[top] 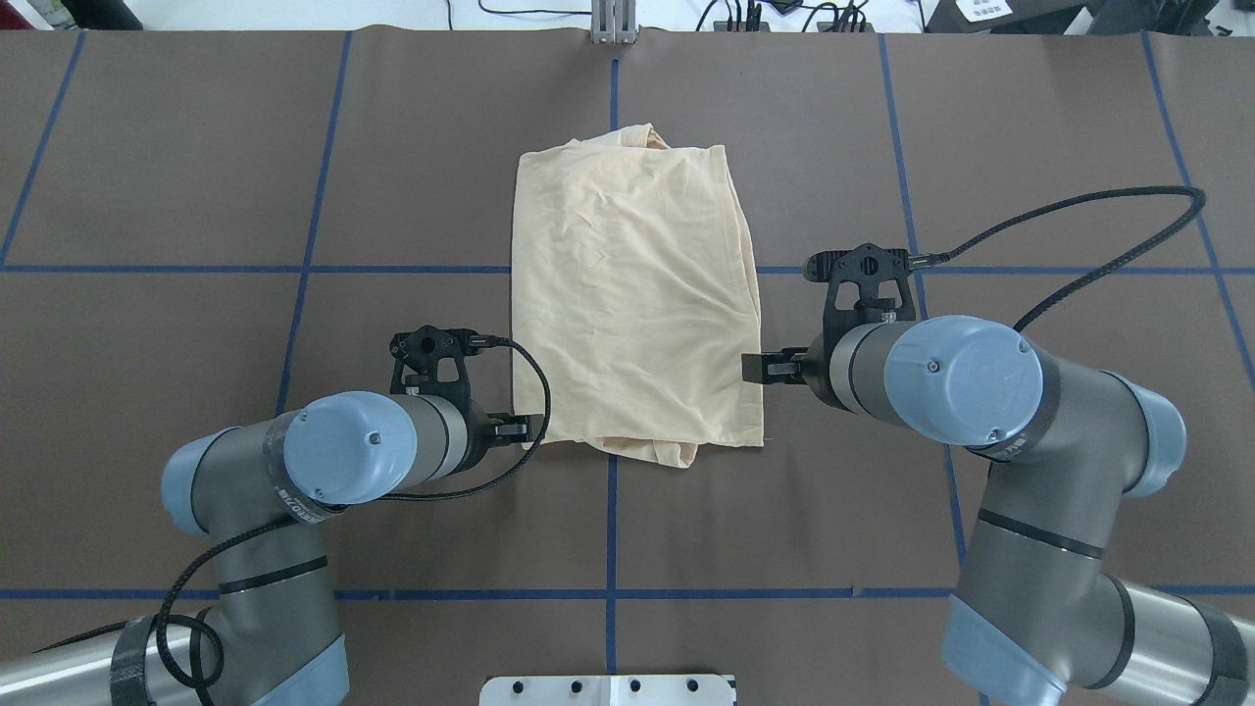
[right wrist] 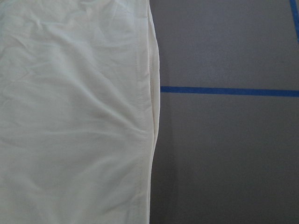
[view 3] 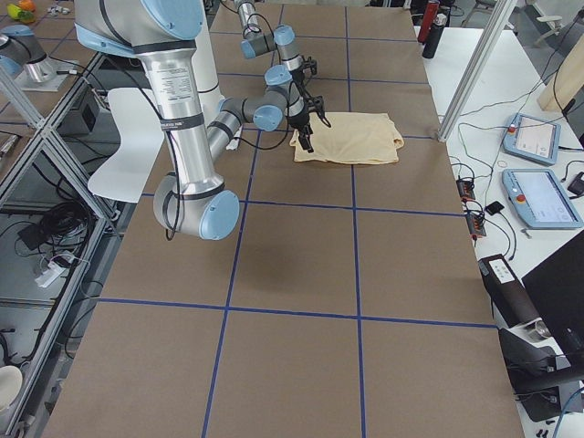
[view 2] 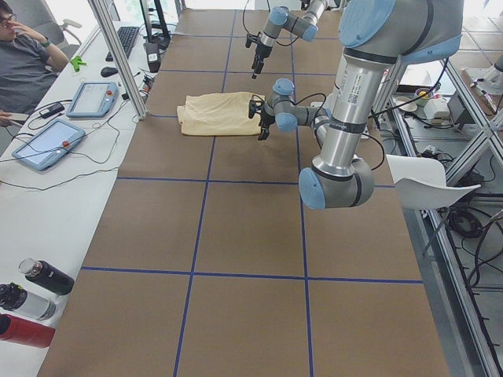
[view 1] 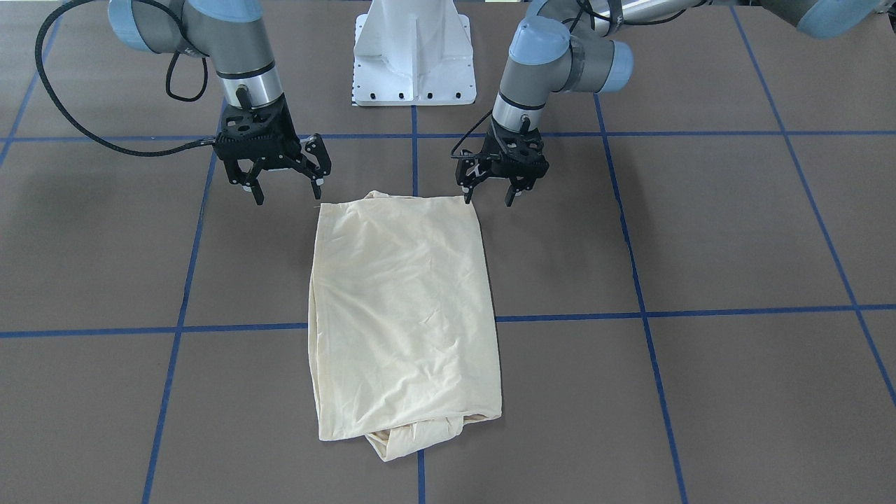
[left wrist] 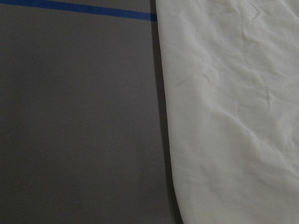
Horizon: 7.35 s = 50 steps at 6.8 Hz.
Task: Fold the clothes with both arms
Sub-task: 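Bring both grippers down beside the shirt's edge nearest the robot, then move the right gripper toward the left gripper along the near edge, then close both grippers on the shirt's near edge corners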
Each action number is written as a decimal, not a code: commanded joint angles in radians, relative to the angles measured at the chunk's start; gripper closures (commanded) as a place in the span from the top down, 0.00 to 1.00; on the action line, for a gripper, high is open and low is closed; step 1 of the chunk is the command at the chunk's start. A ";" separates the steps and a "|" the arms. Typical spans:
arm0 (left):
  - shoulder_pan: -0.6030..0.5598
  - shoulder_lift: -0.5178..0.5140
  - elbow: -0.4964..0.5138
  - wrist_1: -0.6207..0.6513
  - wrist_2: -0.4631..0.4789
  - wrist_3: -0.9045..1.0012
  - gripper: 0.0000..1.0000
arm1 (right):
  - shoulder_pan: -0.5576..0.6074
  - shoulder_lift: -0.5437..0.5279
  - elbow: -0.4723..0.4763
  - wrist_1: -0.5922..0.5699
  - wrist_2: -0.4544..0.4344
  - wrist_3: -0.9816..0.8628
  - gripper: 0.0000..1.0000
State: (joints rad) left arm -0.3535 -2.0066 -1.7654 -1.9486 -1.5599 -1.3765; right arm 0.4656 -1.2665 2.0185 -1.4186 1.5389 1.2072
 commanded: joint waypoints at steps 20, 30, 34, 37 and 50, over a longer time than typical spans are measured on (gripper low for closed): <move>0.027 -0.058 0.032 0.000 -0.011 -0.006 0.00 | -0.054 0.016 -0.012 0.001 -0.037 0.105 1.00; 0.025 -0.055 0.020 0.000 -0.011 -0.007 0.00 | -0.174 0.141 -0.273 0.089 -0.214 0.367 0.80; 0.025 -0.052 0.021 -0.001 -0.011 -0.006 0.00 | -0.189 0.153 -0.277 0.086 -0.230 0.410 0.65; 0.025 -0.052 0.020 -0.004 -0.011 -0.006 0.00 | -0.197 0.154 -0.290 0.086 -0.232 0.427 0.59; 0.039 0.057 -0.299 0.057 -0.051 -0.082 0.00 | -0.284 0.050 0.079 -0.076 -0.224 0.434 0.00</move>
State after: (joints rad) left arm -0.3221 -1.9798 -1.9834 -1.9256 -1.6072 -1.4072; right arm 0.2361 -1.1841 1.9924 -1.4251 1.3277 1.6325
